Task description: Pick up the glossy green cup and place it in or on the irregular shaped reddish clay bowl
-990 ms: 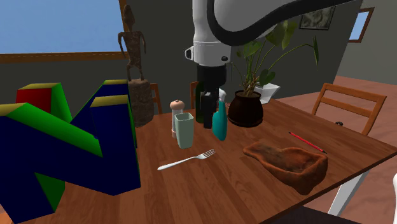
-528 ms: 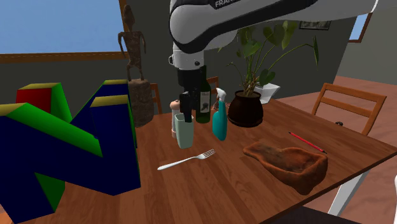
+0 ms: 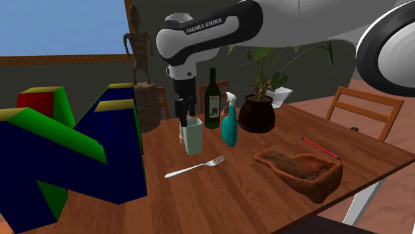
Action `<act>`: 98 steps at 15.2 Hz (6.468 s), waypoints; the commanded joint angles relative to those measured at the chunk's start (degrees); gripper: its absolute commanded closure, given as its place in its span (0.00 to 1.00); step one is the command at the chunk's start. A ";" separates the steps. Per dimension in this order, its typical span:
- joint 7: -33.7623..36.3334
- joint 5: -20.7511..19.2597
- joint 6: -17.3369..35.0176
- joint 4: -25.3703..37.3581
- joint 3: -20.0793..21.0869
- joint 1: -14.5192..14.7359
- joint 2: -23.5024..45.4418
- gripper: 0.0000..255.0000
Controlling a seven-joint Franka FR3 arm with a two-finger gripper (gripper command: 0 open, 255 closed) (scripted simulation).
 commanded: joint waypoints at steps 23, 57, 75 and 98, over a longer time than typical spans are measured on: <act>-0.14 0.21 4.95 -4.33 0.09 0.02 0.69 1.00; -0.63 1.90 -26.12 36.15 0.03 -3.01 10.09 1.00; -3.54 -7.91 -16.80 -20.20 -1.72 -1.58 -37.85 1.00; -7.54 -14.63 -19.44 -43.70 -3.58 -5.98 -64.80 1.00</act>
